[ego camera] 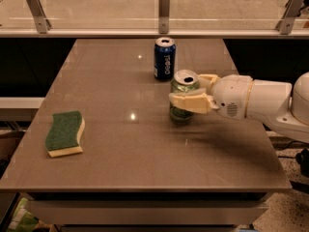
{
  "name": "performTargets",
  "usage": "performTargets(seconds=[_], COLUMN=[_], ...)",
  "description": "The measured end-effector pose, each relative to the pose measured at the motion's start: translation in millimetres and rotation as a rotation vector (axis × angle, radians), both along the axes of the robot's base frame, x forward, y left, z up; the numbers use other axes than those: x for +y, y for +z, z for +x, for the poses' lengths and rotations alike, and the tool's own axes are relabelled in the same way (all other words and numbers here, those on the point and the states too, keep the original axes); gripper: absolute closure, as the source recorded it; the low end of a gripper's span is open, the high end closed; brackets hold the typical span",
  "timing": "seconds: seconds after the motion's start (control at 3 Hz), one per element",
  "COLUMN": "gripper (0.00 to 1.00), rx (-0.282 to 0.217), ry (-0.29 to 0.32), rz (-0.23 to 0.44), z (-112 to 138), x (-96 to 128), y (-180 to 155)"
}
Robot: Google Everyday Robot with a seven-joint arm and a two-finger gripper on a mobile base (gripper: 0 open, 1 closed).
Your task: Move green can near sponge
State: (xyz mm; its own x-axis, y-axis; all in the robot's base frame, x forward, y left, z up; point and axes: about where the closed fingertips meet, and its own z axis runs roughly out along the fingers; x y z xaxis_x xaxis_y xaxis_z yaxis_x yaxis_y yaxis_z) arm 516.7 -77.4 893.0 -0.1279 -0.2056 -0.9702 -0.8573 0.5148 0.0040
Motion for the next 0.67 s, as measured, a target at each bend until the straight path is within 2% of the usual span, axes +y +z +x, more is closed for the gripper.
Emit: performTargets(seconds=[0.67], gripper=[1.00], rx=[-0.012], ry=[0.005], rz=[-0.004], z=[-10.5], x=[37.8], y=[-10.7])
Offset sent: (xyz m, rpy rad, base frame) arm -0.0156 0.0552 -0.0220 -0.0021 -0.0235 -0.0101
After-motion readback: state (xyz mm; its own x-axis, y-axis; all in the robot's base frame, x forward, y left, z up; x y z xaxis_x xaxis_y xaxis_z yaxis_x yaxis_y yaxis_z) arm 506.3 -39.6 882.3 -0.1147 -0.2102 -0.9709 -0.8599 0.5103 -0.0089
